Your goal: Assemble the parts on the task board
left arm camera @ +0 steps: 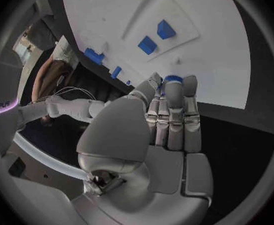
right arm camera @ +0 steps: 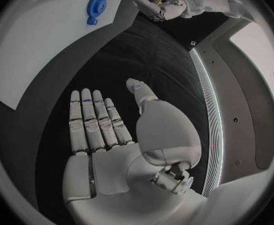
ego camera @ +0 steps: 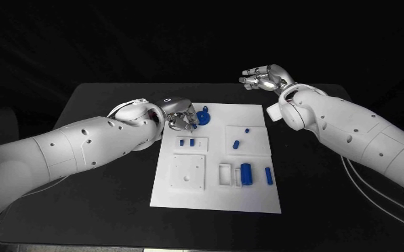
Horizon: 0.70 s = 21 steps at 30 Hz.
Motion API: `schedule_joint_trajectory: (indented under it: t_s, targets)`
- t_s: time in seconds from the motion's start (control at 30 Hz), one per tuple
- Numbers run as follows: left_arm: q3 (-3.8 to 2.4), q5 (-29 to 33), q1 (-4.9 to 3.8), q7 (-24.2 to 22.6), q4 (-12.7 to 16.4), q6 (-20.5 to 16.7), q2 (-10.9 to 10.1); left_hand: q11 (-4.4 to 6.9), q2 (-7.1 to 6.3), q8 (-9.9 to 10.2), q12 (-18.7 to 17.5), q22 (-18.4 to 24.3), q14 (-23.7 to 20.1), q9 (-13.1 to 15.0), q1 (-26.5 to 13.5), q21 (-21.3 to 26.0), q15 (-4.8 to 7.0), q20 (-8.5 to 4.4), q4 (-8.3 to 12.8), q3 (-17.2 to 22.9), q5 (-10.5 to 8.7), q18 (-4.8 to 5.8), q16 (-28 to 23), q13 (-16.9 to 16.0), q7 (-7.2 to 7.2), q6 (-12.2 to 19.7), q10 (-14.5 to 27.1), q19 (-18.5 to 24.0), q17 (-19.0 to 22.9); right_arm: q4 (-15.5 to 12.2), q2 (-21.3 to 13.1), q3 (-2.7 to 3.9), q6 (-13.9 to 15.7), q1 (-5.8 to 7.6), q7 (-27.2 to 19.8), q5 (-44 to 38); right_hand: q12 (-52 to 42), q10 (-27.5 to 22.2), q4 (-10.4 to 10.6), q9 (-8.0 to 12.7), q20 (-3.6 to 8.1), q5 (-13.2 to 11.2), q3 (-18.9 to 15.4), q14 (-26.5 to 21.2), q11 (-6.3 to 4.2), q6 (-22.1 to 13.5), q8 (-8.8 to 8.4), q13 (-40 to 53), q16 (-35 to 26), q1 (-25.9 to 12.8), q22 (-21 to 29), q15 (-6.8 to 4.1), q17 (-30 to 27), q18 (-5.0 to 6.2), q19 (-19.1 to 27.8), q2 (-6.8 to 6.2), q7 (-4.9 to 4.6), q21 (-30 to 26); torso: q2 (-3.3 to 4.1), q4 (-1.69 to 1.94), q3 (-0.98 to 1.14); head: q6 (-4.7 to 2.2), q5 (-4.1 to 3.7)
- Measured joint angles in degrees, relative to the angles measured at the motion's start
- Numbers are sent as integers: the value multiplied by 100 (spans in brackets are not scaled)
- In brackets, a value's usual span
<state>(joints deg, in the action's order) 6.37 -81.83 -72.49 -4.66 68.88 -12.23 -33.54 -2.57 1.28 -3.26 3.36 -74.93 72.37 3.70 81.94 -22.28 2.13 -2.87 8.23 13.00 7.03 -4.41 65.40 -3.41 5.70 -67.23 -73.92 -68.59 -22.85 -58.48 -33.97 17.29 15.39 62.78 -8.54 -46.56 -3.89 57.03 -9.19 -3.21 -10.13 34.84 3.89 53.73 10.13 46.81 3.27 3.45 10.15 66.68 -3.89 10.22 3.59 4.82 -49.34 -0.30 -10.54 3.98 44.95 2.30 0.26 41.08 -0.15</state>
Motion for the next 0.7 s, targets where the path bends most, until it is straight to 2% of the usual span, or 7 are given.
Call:
schedule_joint_trajectory:
  t_s: [0.33, 0.5, 0.7]
  targets:
    - [0, 16, 0, 56, -42, 57, -40, 0, 0, 1, 0, 0, 0, -2, 0, 0, 0, 0, 16, -16, 0, 0, 0, 1, -21, -19, 0, 0, 0, 0, -6, 0, -8, -17, 0, 3, 0, 0, 0, 0, 0, 0, 0, 0, 0, 0, 0, 0, 0, 0, 0, 0, 0, 0, 0, 0, 0, 0, 2, -9, 4, 5, 44]
    - [0, 19, 0, 79, -113, 84, -34, 0, 0, 1, 0, 1, 20, -4, 0, 0, -20, 0, 16, -16, -1, 0, 0, 2, -21, -18, 1, 0, 0, -5, -8, 0, -10, -21, 0, 4, 0, 0, 0, 0, 0, 0, 0, 0, 0, 0, 0, 0, 0, 0, 0, 0, 0, 0, 0, 0, 0, 0, 3, -11, 9, 40, 40]
    - [1, 17, 0, 98, -182, 113, -21, 0, -1, -2, -1, 1, 20, -7, 0, 0, -20, 0, 16, -16, -1, 0, 0, 3, -23, -17, 1, 0, 0, -6, -11, 0, -13, -23, 0, 4, 0, 0, 0, 0, 0, 0, 0, 0, 0, 0, 0, 0, 0, 0, 0, 0, 0, 0, 0, 0, 0, 0, 5, -15, 11, 49, 37]
